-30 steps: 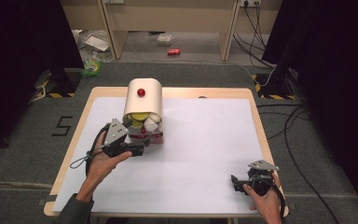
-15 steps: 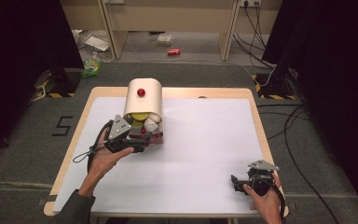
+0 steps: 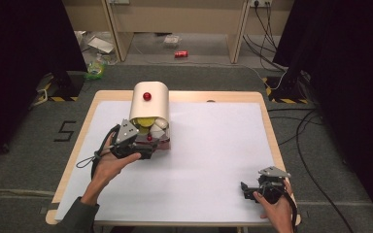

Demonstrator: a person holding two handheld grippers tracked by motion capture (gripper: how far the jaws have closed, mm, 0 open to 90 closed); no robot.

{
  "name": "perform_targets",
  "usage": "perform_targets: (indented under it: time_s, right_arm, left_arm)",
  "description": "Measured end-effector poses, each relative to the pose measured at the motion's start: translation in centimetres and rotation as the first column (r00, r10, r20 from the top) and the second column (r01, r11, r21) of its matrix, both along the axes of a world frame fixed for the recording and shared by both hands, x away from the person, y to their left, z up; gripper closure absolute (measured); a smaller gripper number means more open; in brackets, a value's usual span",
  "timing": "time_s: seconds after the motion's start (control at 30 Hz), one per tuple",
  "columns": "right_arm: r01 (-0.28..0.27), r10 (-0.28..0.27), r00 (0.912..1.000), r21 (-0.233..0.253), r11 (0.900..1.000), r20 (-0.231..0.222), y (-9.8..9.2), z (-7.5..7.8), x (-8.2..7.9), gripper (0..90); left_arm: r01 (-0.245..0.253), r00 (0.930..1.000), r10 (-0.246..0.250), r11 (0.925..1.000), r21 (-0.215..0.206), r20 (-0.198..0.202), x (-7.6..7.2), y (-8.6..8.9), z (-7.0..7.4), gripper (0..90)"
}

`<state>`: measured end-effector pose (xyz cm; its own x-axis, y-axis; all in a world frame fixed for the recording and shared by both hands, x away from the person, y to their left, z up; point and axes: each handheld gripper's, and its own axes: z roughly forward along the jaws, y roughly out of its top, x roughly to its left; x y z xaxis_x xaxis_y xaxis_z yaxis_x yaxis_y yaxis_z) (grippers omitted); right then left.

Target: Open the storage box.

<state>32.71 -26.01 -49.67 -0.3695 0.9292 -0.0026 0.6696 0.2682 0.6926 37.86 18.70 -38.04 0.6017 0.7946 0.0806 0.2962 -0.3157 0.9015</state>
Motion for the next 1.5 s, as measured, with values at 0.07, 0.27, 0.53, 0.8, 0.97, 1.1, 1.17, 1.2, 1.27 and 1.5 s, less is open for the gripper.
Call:
perform_targets:
  time_s: [0.07,0.27,0.53,0.8,0.97,1.1,1.17,1.2,1.27,1.5]
  right_arm:
    - [0.0,0.0,1.0,0.0,1.0,0.0,0.0,0.0,0.0,0.2]
    - [-0.001,0.001,1.0,-0.001,1.0,0.0,0.0,0.0,0.0,0.2]
    - [0.001,-0.001,1.0,0.0,1.0,-0.001,0.0,0.0,0.0,0.2]
    - [0.0,0.0,1.0,0.0,1.0,0.0,0.0,0.0,0.0,0.2]
    - [0.001,-0.001,1.0,0.0,1.0,0.0,0.0,0.0,0.0,0.2]
    - [0.002,-0.002,1.0,0.002,1.0,0.001,0.0,0.0,0.0,0.2]
    - [0.001,-0.001,1.0,0.002,1.0,-0.001,0.0,0.0,0.0,0.2]
    - [0.001,-0.001,1.0,0.002,1.0,-0.001,0.0,0.0,0.0,0.2]
    - [0.0,0.0,1.0,0.0,1.0,0.0,0.0,0.0,0.0,0.2]
    - [0.001,-0.001,1.0,0.002,1.0,-0.001,0.0,0.0,0.0,0.2]
  left_arm:
    - [0.005,0.9999,-0.005,1.0,0.006,-0.009,-0.3,0.0,0.1,15.3]
    - [0.015,0.9998,-0.015,0.9998,0.014,-0.01,-1.1,0.0,0.0,15.3]
    - [0.015,0.9999,-0.015,0.9997,0.02,-0.004,-2.0,-0.1,-0.2,15.5]
    - [0.024,0.9997,-0.024,0.9996,0.013,-0.01,-2.8,0.0,-0.3,15.7]
    - [0.027,0.9996,-0.027,0.9996,0.005,-0.009,-3.3,0.0,-0.4,15.7]
    - [0.031,0.9994,-0.031,0.9995,0.006,-0.018,-3.6,0.0,-0.4,15.8]
    - [0.035,0.9992,-0.034,0.9993,0.01,-0.021,-3.8,0.0,-0.4,15.8]
    - [0.04,0.9988,-0.04,0.9991,0.012,-0.028,-3.9,0.0,-0.4,16.0]
    - [0.044,0.9985,-0.044,0.999,0.005,-0.032,-4.0,0.1,-0.4,16.4]
    - [0.052,0.9979,-0.052,0.9985,0.015,-0.038,-4.7,0.1,-0.5,16.5]
